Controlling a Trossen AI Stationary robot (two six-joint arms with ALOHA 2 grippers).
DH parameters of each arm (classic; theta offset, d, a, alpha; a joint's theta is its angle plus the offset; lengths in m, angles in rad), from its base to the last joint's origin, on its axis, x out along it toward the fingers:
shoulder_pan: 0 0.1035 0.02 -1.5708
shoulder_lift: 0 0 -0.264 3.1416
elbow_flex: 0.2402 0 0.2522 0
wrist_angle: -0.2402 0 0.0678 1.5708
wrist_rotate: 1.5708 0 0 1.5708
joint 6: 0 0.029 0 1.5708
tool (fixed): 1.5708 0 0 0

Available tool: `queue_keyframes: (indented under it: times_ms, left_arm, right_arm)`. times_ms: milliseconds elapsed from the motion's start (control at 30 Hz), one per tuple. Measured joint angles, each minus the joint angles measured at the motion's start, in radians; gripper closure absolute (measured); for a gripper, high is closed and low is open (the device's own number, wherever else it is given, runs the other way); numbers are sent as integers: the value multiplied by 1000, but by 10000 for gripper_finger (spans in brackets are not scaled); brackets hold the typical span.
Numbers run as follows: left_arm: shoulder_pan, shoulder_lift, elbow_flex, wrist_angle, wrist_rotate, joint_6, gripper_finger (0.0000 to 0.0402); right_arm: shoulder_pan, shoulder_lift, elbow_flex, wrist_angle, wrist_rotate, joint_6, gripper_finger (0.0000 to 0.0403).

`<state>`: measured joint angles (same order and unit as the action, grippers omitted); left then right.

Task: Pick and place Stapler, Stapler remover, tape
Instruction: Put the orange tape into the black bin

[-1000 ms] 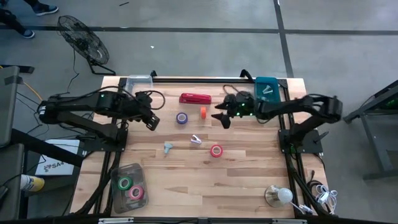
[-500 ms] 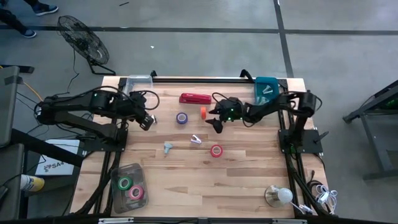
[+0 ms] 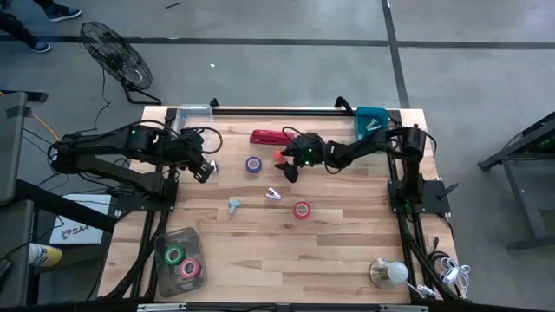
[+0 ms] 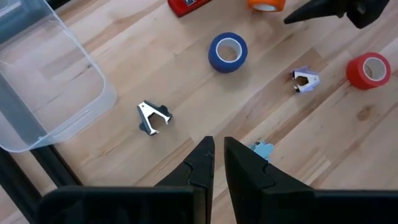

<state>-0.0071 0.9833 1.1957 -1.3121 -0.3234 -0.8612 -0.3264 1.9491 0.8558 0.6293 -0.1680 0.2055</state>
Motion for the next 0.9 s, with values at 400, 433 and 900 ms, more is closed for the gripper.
queue_keyframes:
  times_ms: [400, 433, 900]
  left_arm:
    - [0, 0, 0, 0, -1, 3, 367]
    - [0, 0, 0, 1, -1, 3, 367]
    - [0, 0, 0, 0, 0, 3, 367]
  right_arm:
    - [-2, 32, 60, -135, -16, -13, 243]
    - [-2, 32, 60, -140, -32, -22, 255]
    - [57, 33, 265, -621, -55, -528, 231]
